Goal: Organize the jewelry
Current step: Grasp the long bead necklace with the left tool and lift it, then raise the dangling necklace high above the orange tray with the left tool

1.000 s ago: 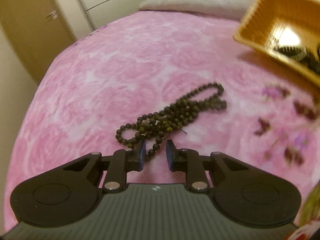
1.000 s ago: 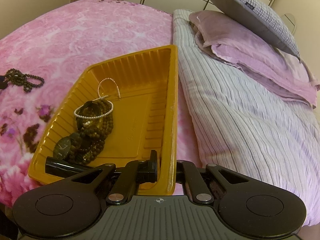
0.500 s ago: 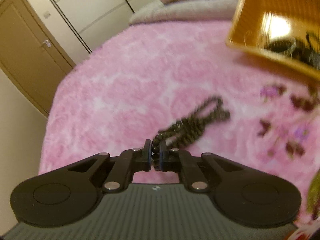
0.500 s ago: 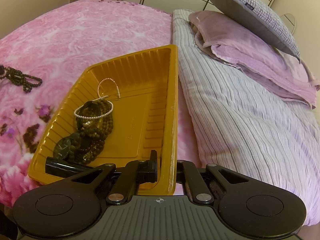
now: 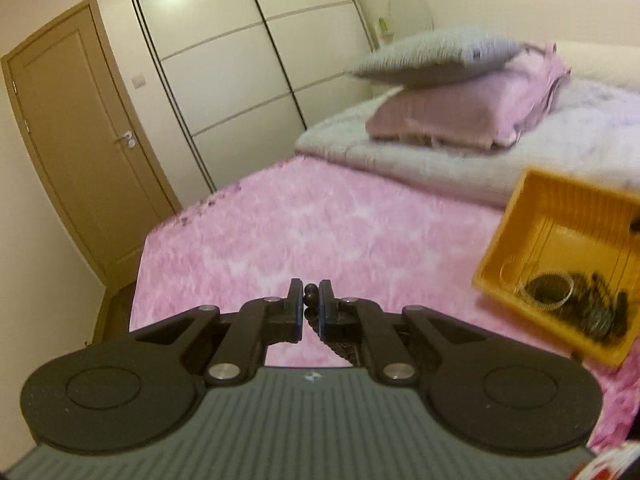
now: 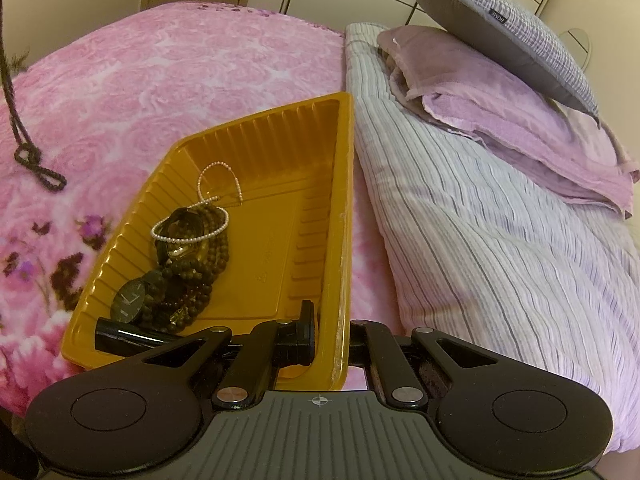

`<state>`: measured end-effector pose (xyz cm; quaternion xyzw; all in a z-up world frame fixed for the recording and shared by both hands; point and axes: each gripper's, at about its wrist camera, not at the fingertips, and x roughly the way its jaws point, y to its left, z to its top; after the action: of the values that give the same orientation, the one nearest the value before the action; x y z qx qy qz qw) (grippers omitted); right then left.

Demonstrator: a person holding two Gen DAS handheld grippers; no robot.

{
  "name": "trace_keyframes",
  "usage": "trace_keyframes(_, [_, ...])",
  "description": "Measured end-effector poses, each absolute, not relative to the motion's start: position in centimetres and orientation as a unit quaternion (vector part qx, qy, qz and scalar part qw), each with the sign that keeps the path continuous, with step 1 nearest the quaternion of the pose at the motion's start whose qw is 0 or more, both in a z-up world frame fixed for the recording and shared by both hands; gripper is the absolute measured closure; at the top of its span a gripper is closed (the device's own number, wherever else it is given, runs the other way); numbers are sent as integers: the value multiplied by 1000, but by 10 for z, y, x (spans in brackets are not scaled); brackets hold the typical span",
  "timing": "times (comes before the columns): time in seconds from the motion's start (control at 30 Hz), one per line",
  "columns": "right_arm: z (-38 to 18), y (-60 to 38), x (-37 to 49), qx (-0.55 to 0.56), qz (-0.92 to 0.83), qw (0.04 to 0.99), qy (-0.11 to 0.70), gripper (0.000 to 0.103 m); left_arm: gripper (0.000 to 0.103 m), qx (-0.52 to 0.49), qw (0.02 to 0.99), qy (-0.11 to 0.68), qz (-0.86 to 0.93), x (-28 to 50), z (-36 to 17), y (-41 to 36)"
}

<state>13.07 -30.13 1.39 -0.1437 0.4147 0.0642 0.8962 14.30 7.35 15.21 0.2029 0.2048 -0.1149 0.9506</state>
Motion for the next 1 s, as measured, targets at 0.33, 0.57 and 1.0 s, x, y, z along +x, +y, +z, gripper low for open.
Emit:
trace_keyframes(0.33, [14,-300,130,-147,64,897,412,97,97,216,953,160,-138,141,230,70])
trace_keyframes(0.57, [14,-299,130,-149,65,897,412,97,97,217,955,130,-151,138,269,64])
trace_keyframes(1.0, [17,-297,130,-151,67,896,411,97,97,252,935,110,-223,148,306,2])
